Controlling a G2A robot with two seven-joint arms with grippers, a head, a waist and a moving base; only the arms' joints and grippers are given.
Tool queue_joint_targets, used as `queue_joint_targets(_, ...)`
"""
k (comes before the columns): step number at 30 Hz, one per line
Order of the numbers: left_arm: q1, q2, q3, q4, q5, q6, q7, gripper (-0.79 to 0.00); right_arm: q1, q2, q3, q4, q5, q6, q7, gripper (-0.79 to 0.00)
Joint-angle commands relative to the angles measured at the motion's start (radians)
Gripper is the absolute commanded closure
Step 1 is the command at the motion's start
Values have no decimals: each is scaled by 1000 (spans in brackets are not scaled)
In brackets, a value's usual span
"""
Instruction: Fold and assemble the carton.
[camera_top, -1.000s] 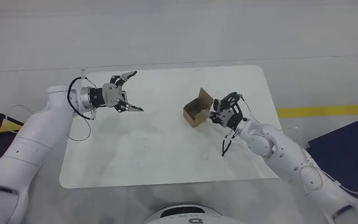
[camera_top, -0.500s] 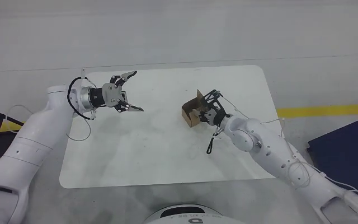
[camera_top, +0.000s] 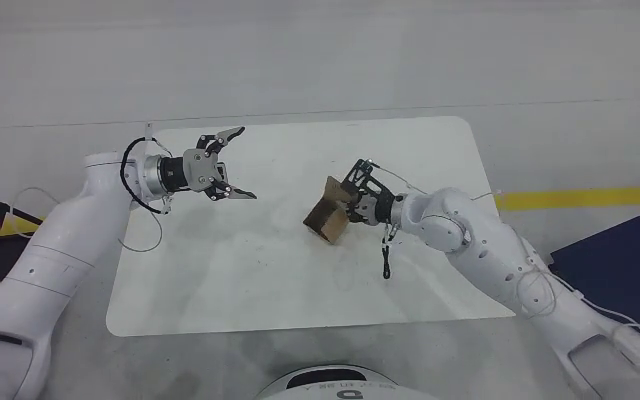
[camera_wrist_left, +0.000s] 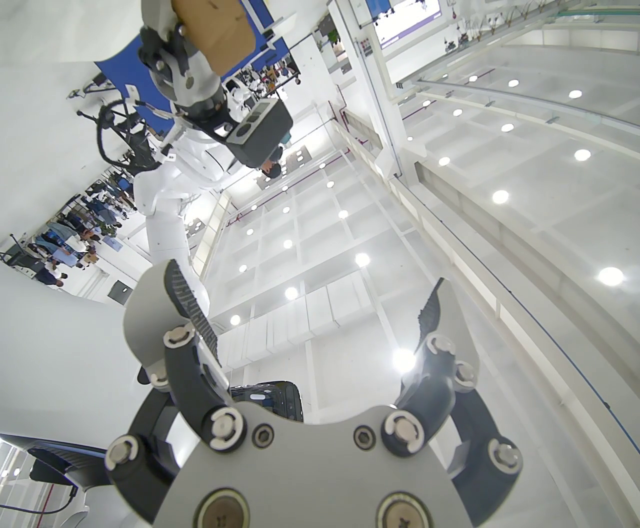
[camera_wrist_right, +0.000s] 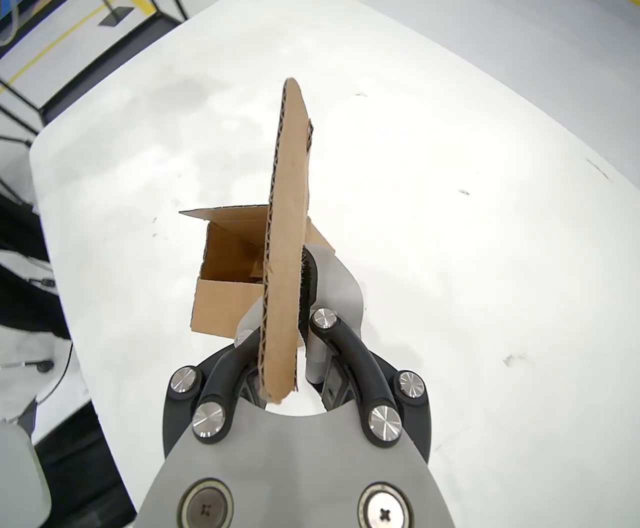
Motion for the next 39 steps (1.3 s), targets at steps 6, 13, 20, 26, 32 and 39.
queue_joint_targets(6, 0, 0, 0, 0, 0, 0, 0, -785, 96, -19, -28, 49, 40, -235, 86, 0)
queue_joint_targets(13, 0, 0, 0, 0, 0, 0, 0, -785, 186, -77, -81, 129, 85, -127, 29, -785)
queue_joint_targets(20, 0, 0, 0, 0, 0, 0, 0, -785, 115, -95, -83, 128, 91, 10, -79, -785)
queue_joint_targets(26, 0, 0, 0, 0, 0, 0, 0, -785, -66, -61, 33, 8, 33, 299, -237, -785)
queue_joint_targets(32, 0, 0, 0, 0, 0, 0, 0, -785, -226, -42, 60, -160, -105, 489, -239, -785)
queue_joint_targets(39, -26, -2, -6, 41, 237, -137, 161, -785, -265, -50, 58, -199, -138, 513, -229, -785)
